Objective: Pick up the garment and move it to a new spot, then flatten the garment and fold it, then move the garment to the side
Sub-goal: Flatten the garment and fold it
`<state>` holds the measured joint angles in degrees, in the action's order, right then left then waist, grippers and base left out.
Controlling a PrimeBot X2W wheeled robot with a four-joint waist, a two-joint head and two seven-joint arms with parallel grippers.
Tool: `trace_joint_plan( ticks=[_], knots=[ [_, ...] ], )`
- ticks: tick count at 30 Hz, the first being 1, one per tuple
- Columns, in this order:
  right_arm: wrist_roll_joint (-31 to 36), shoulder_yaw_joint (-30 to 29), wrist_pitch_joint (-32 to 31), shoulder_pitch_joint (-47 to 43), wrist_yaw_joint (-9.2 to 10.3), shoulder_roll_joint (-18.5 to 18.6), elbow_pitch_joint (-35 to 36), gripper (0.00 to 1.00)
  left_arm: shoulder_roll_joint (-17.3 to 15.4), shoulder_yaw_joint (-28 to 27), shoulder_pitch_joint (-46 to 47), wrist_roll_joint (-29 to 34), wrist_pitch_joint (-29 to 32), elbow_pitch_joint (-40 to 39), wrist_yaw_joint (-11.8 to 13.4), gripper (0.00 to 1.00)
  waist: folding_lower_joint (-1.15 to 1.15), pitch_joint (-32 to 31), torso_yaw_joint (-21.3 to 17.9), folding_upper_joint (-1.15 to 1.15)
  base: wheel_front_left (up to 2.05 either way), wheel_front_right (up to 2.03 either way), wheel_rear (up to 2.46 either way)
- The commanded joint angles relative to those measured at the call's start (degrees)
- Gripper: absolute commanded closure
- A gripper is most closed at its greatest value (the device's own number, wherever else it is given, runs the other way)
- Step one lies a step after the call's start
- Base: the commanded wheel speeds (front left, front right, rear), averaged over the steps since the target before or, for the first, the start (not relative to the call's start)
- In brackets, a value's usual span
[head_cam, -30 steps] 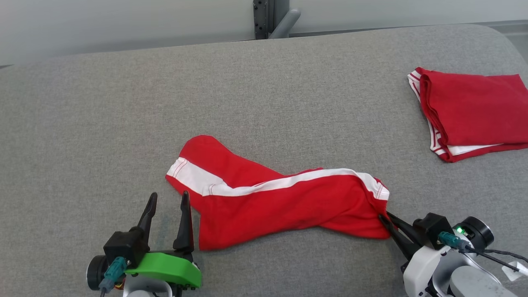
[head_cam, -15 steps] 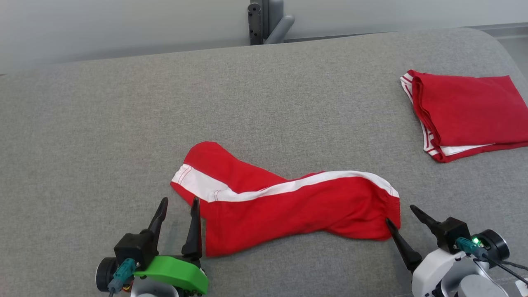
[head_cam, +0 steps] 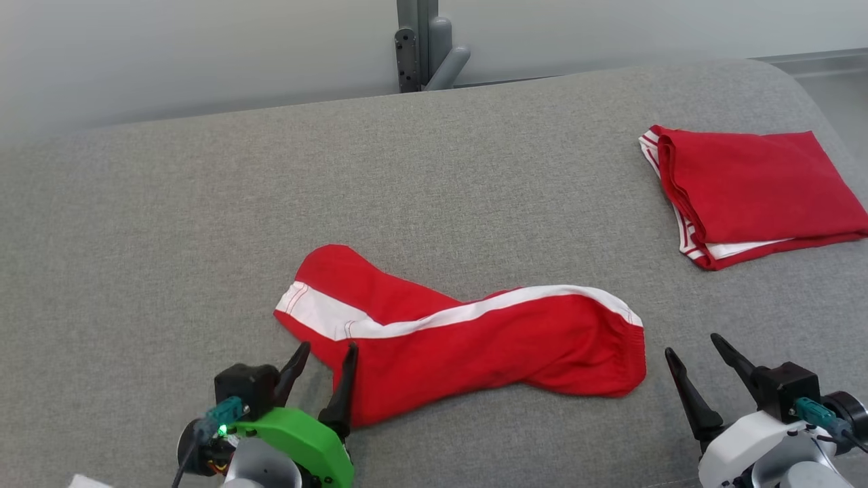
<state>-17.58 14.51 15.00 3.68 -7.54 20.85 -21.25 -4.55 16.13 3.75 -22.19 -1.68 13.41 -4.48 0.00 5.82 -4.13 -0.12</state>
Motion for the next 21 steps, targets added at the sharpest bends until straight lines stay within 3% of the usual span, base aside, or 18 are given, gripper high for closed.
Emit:
trace_joint_plan(
  ticks=[1,10,21],
  knots=[
    [0.4,-0.2,0.2,-0.5,0.11,-0.3,0.5,0.00,-0.8,0.2,1.3,-0.9,2.1,-0.4,-0.4,0.00,0.00,0.0,0.2,0.12,0.00,0.00,0.00],
    [1.4,-0.6,0.2,0.7,0.11,-1.4,1.4,0.00,-2.3,0.2,7.5,-7.1,18.1,-0.2,-1.1,0.00,0.00,0.8,0.7,0.12,0.00,0.00,0.00],
    [1.9,-1.0,0.2,1.5,0.11,-1.3,1.7,0.00,-1.7,1.3,10.7,-7.8,22.8,1.7,0.7,0.00,0.00,1.8,-0.7,0.12,0.00,0.00,0.00]
  ],
)
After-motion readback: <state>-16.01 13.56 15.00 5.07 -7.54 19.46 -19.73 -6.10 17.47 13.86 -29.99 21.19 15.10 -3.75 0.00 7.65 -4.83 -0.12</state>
